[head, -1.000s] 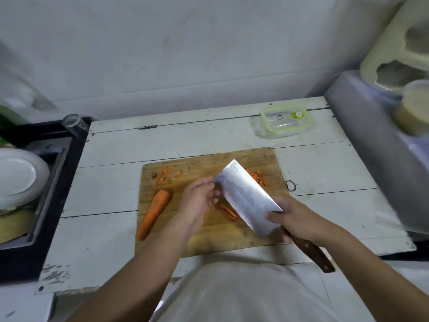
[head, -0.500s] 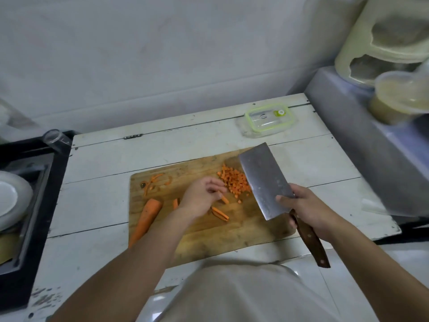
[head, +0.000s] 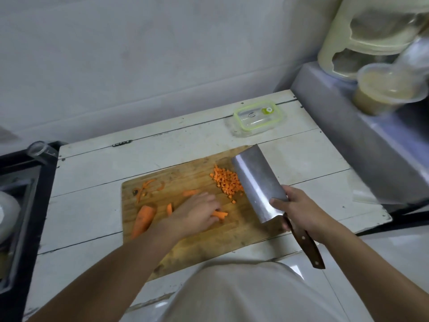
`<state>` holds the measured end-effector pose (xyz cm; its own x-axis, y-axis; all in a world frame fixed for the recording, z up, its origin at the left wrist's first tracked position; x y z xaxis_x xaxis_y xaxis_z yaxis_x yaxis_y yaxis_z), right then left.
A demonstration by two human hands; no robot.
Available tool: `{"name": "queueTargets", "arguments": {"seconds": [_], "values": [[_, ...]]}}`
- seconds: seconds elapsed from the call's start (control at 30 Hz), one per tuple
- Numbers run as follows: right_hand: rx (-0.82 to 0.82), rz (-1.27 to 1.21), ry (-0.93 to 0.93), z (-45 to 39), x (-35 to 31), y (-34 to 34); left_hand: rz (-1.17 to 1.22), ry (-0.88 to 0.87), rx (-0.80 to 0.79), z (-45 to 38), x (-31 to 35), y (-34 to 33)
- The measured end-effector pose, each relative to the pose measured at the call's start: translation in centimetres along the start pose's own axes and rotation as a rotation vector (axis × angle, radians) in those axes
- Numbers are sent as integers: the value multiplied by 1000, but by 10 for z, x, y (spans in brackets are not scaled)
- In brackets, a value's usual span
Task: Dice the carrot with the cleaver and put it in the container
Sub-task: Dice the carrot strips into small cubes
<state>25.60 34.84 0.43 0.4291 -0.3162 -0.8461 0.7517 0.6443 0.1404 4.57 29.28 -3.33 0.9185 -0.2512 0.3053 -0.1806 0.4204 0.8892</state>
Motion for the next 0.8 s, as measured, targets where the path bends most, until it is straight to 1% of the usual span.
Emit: {"name": "queueTargets", "arguments": {"seconds": [0.03,0.1,0.17,0.2,0.27,0.33,0.37,0.4,0.5,0.57,0.63,0.7,0.73,0.77,0.8], "values": [[-1,21,0,1,-3,-3,-16,35,37,4,1,0],[-2,85,11,2,-9,-10,2,208,133,18,-6,-1],[-18,187,22,4,-13,-20,112,427,217,37,-17,-5],[-26,235,22,6,-13,-26,157,476,255,44,-20,-10],[-26,289,18,8,-13,-35,158,480,350,52,-20,-8],[-19,317,22,8,-13,-42,80,492,473,56,-35,7],[-16,332,27,7,-14,-45,38,497,498,55,-47,15],[-8,346,31,4,-15,-47,9,498,477,51,-60,20],[31,418,47,-2,-17,-48,1,438,291,28,-88,21],[50,551,51,-4,-18,-47,-52,461,202,21,-99,20],[58,700,37,-3,-16,-46,-112,575,214,33,-107,25],[63,779,25,-2,-12,-47,-139,662,324,55,-104,31],[67,800,32,-3,-10,-49,-83,642,396,63,-93,30],[72,811,42,-2,-10,-52,23,578,433,67,-76,24],[80,808,52,-3,-10,-54,152,491,423,65,-56,16]]}}
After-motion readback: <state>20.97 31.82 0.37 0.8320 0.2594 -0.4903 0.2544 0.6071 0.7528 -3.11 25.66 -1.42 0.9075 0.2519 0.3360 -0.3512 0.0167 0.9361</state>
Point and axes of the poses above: each hand's wrist, its own z-axis away from the middle knuckle, its own y-axis out of the back of the hand, x = y × z, the point moved 10 cm from there along -z, towards the middle knuckle, and after that the axes turned 7 degrees about -x, right-handed, at the moved point
